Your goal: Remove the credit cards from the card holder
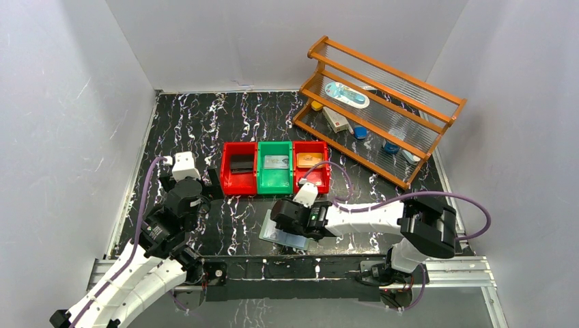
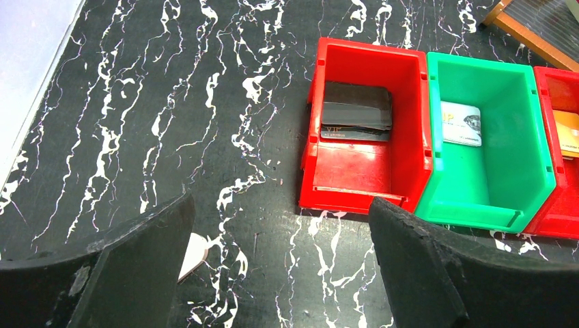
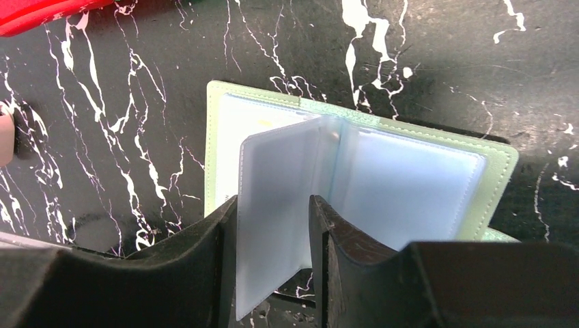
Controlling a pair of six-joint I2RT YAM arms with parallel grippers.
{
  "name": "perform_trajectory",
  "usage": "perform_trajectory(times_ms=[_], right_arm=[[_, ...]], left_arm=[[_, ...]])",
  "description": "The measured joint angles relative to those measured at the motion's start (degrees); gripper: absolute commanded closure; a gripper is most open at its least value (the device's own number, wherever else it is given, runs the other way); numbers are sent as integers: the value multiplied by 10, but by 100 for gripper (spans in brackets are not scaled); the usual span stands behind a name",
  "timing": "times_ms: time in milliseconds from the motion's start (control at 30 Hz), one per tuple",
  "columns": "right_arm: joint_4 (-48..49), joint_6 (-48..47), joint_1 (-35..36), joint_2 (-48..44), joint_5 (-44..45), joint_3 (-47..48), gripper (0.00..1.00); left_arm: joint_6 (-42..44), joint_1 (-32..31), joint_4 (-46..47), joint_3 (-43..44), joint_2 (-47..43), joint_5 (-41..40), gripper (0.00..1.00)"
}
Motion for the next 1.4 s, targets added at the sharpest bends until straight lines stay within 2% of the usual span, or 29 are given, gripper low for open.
perform_trajectory(times_ms=[300, 700, 867, 1133, 1400], right_arm=[[-13, 11, 0, -51, 9, -24, 49], [-43, 35, 0, -188, 26, -152, 44], [-40, 35, -1, -223, 33, -164, 44], [6, 0, -3, -221, 27, -164, 49], [70, -42, -44, -163, -35, -163, 52]], left_arm=[[0, 0, 0, 0, 0, 0, 2], [0, 0, 0, 0, 1, 0, 2], [0, 0, 0, 0, 2, 1, 2], [5, 0, 1, 0, 10, 36, 2], [-8, 0, 12, 0, 46, 158, 2]])
